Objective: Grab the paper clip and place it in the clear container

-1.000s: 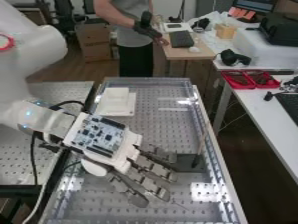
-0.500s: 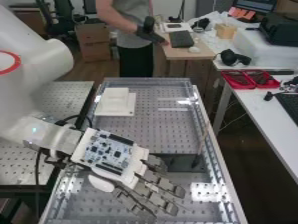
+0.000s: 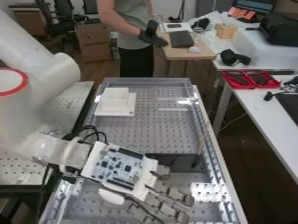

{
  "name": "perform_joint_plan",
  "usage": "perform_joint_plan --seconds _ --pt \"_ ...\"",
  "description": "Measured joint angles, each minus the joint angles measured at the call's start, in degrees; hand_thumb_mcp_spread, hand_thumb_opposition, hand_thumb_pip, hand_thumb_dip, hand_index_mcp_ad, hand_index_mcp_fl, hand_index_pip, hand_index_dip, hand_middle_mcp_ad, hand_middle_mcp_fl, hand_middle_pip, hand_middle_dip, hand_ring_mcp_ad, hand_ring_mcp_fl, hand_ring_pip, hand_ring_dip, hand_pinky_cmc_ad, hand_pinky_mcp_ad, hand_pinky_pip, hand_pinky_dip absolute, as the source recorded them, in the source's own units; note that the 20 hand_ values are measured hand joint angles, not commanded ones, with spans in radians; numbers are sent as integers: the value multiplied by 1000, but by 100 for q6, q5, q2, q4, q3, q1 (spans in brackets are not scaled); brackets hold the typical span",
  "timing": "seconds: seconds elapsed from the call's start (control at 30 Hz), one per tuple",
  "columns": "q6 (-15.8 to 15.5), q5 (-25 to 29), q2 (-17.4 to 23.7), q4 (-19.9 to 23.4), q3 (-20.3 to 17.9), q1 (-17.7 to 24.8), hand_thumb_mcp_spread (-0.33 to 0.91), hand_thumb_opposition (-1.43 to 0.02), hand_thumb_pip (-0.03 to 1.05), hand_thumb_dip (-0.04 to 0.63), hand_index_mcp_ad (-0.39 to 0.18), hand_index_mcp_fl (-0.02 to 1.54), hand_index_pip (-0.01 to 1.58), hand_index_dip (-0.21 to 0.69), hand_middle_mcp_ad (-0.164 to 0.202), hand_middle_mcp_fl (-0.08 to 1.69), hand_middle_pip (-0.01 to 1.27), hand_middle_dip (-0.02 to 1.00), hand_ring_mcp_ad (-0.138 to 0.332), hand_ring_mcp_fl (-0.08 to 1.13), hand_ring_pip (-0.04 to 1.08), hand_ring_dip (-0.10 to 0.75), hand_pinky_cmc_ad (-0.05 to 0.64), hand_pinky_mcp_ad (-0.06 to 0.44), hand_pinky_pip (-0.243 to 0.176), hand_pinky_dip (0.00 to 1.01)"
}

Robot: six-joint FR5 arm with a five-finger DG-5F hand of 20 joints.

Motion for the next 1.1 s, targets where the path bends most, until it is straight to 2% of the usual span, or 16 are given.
perform_joint_plan --seconds 0.23,0.27,0.37,0.47,0.57,0.67,0.77,0.8,0.83,0.97,1.1 --pt "-135 -136 -79 91 53 -76 435 -850 623 269 -106 91 1513 155 108 5 138 188 164 0 86 103 367 295 -94 302" --pt "-160 -162 -91 104 64 -87 429 -852 623 269 -120 106 1511 155 110 5 138 188 166 0 86 103 367 291 -94 293" --pt "-229 -236 -126 133 91 -110 443 -848 623 269 -131 119 1518 157 106 24 136 188 147 0 86 103 367 295 -91 284" --pt "-307 -307 -167 139 120 -127 445 -848 623 269 -134 124 1531 154 106 24 136 188 147 0 86 103 367 295 -91 269" --pt "-378 -402 -221 129 162 -151 445 -848 620 269 -134 138 1531 154 106 24 138 188 148 -2 86 103 346 297 -91 257" --pt "-422 -503 -273 122 206 -188 445 -848 620 269 -134 140 1531 154 110 23 138 188 141 -2 86 103 346 279 -89 253" --pt "-450 -584 -308 128 241 -222 445 -848 620 269 -134 188 1531 154 106 35 138 188 131 0 86 103 344 278 -93 239" --pt "-457 -605 -316 131 250 -232 461 -848 620 269 -138 215 1543 157 110 37 138 188 131 0 86 103 344 278 -75 239" --pt "-461 -618 -321 132 255 -238 482 -864 620 269 -141 220 1541 159 106 35 138 188 131 0 86 103 344 278 -75 241" --pt "-511 -729 -369 107 316 -278 508 -883 621 269 -183 332 1555 182 106 54 138 188 129 -2 86 103 344 278 -75 222" --pt "-553 -818 -417 64 379 -299 524 -895 618 269 -188 351 1546 204 110 52 138 190 133 -2 86 103 344 278 -59 218"
